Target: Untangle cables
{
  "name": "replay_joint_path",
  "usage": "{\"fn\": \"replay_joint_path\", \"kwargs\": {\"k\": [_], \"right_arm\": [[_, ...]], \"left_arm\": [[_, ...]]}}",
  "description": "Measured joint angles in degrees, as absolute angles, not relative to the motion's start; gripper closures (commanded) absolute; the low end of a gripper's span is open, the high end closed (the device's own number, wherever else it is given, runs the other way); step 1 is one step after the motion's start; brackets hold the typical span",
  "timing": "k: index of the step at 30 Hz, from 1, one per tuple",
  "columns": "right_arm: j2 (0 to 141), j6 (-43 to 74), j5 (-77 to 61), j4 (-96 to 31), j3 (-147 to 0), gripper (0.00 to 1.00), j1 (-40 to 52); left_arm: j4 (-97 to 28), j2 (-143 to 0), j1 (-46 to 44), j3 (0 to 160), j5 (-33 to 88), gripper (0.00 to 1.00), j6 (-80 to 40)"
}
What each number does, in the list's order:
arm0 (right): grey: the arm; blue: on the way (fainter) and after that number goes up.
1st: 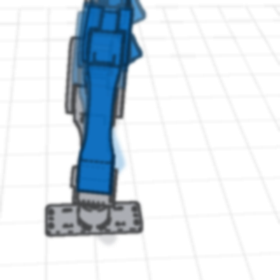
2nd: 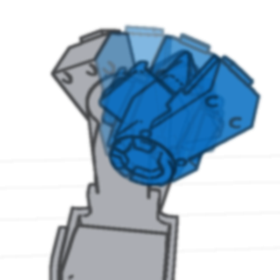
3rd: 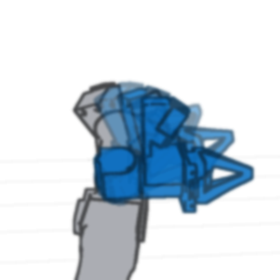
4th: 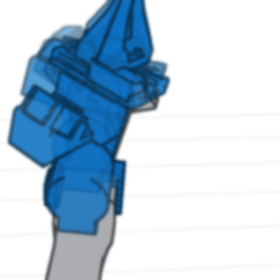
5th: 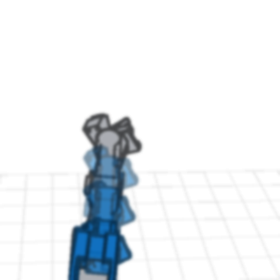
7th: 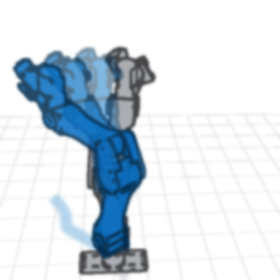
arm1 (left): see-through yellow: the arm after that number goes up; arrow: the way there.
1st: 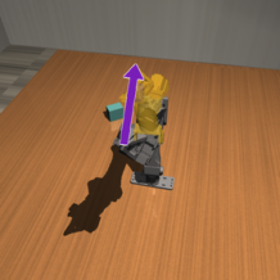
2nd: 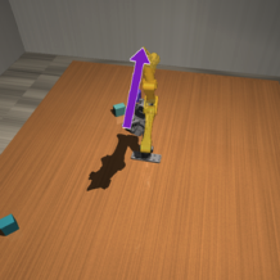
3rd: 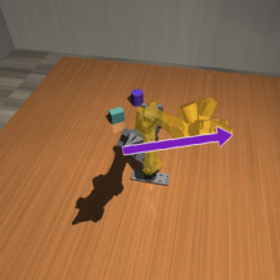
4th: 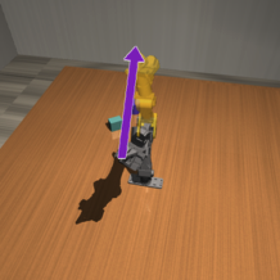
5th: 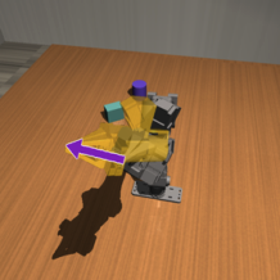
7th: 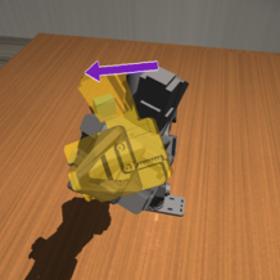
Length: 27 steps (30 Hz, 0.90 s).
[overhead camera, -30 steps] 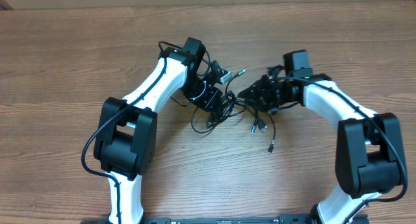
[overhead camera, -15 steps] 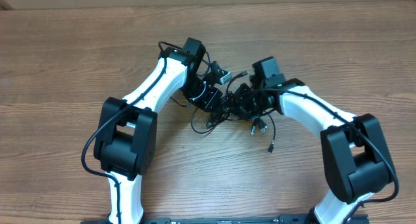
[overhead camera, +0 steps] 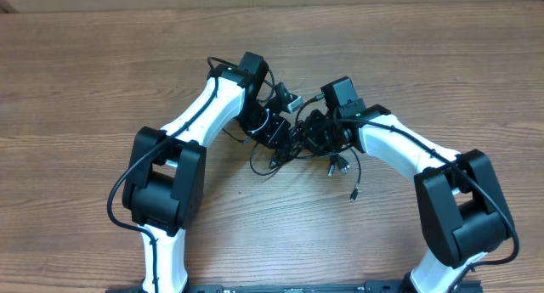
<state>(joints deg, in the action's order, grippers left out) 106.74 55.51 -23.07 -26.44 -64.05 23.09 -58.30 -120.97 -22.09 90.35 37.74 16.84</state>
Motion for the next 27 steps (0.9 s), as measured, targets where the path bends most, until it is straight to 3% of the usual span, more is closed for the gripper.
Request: {"fn": "replay_joint_path", "kwargs": {"k": [9, 11, 13, 17, 27], "right_arm": [[109.21, 55.9, -22.74, -23.99, -64.05, 0.82, 24.1], [109.69, 56.01, -22.63, -23.77, -64.05, 0.73, 24.38], [109.93, 55.9, -22.31, -23.75, -64.05, 0.73, 24.47], [110.17, 55.16, -23.49, -23.57, -64.05, 0.84, 23.99], [110.17, 51.86, -31.83, -25.06, -64.05, 0.81, 17.12]], "left_arm": [[-56.97, -120.97, -22.09, 90.08, 37.76, 0.94, 16.16], [-56.95, -120.97, -22.09, 89.97, 37.74, 0.93, 16.16], [-56.95, -120.97, -22.09, 89.97, 37.71, 0.92, 16.01], [-56.99, -120.97, -22.09, 89.97, 37.71, 0.91, 15.94], [-57.21, -120.97, -21.34, 89.97, 37.74, 0.92, 15.09]]}}
